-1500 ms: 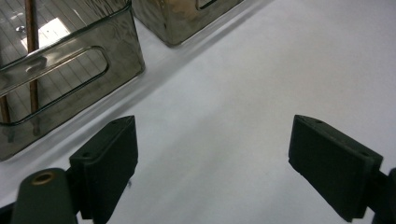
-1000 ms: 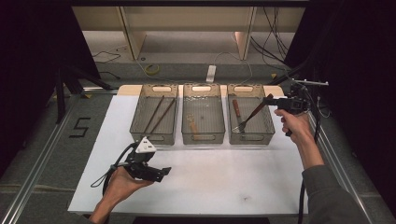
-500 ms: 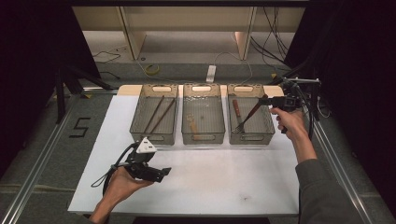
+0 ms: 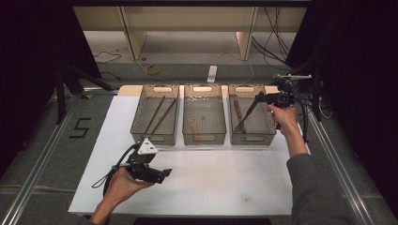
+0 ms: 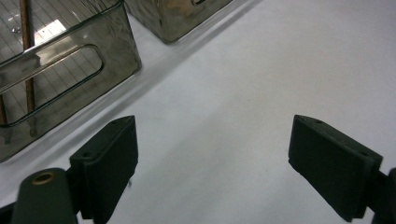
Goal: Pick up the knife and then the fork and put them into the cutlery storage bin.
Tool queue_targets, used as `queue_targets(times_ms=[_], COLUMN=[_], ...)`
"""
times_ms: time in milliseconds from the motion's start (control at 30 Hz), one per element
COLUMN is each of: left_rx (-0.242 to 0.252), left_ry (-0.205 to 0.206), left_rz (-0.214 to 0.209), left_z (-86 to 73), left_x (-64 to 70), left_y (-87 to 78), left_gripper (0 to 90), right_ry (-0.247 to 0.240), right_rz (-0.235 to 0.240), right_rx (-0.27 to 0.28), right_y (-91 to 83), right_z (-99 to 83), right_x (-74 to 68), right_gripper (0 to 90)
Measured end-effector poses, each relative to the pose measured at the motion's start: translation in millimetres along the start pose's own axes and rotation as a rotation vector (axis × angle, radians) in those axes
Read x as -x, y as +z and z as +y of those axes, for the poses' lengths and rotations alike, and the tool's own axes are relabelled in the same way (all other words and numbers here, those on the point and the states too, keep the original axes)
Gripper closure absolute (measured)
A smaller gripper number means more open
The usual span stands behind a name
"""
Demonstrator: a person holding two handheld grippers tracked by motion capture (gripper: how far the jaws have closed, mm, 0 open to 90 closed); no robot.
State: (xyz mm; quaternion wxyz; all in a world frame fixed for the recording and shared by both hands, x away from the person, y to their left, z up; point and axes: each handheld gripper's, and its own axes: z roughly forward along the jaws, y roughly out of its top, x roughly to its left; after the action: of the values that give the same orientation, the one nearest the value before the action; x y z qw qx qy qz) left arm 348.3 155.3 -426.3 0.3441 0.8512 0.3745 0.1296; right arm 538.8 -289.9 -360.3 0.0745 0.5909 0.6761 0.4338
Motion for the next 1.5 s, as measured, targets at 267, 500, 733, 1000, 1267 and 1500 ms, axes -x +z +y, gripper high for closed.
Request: queue_targets(times_ms=[267, 500, 733, 1000, 1267, 1500], left_rx=[-0.009, -0.008, -0.007, -0.008, -0.014, -0.013], left_ry=[0.008, 0.01, 0.011, 0.011, 0.016, 0.015], left_rz=[-0.003, -0.003, -0.003, -0.004, -0.005, -0.003], left_z=[0.1, 0.2, 0.5, 1.2, 1.0, 1.2], left_x=[-0.1, 0.1, 0.7, 1.7, 2.1, 2.2], left_y=[0.9, 0.5, 0.5, 0.5, 1.0, 0.9], left_gripper=[15.6, 15.6, 15.6, 15.6, 15.6, 15.6], right_ry=[0.044, 0.042, -0.036, -0.179, -0.184, -0.169], right_rz=[-0.01, -0.025, -0.134, -0.267, -0.256, -0.208], right_rx=[0.029, 0.034, -0.007, -0.012, 0.039, 0.047], right_y=[7.8, 14.8, 22.3, 18.6, 6.1, -1.8], right_z=[1.2, 3.0, 8.0, 17.0, 25.4, 23.9], right_x=[4.3, 2.4, -8.4, -22.2, -25.1, -22.6], right_gripper=[80.2, 63.7, 19.8, 17.7, 18.5, 18.5])
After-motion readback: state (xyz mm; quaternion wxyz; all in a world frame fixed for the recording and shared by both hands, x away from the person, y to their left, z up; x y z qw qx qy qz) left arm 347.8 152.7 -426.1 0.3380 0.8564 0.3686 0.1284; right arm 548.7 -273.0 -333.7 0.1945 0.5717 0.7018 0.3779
